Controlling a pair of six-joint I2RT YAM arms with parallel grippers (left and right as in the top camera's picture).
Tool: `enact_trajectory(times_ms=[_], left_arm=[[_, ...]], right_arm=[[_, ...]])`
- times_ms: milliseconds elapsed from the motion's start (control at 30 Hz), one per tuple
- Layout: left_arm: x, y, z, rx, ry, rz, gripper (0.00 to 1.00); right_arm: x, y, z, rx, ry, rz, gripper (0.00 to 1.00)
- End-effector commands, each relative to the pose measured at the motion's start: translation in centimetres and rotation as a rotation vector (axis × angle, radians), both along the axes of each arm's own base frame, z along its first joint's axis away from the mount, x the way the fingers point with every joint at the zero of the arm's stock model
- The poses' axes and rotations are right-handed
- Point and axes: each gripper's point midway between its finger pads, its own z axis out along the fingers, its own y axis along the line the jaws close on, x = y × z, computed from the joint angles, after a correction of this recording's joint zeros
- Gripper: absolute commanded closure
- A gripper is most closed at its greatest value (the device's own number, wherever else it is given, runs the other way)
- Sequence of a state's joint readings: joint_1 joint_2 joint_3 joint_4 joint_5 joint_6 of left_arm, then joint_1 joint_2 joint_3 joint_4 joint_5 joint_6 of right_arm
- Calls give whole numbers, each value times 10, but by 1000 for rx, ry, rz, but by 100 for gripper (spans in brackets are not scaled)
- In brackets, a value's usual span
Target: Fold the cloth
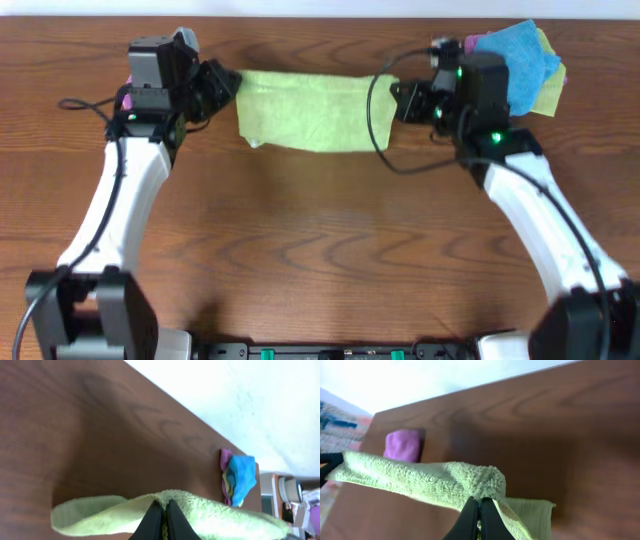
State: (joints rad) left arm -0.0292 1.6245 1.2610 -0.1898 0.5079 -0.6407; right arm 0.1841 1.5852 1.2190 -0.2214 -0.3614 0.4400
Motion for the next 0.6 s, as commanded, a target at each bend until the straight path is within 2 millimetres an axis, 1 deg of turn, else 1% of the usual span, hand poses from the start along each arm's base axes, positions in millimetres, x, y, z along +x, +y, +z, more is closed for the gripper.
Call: enact_trajectory(times_ms=[0,100,167,233,300,400,500,567], left_arm=[[21,12,3,-3,-33,72,94],[33,12,3,-14,-59,82,94],[40,14,4,-8,-78,94,94],[48,16,9,-1,-98,103,94],[54,17,15,0,-114,106,94],[55,12,22,0,-130,85,94],[51,4,23,-22,-118,46,94],[43,-2,14,-36,-69,19,94]], right_arm=[[33,-25,8,-64,-52,-56,99],[53,-29,11,-81,-79,-57,99],[66,-29,18,-89,-111,-53,99],[78,-28,28,-90,-144,-60,99],[84,-29,34,-94,-159,-64,99],[83,-27,36,-93,-154,-58,99],[77,-22,28,-101,-112,-42,99],[73,-18,22,-114,-92,-25,99]])
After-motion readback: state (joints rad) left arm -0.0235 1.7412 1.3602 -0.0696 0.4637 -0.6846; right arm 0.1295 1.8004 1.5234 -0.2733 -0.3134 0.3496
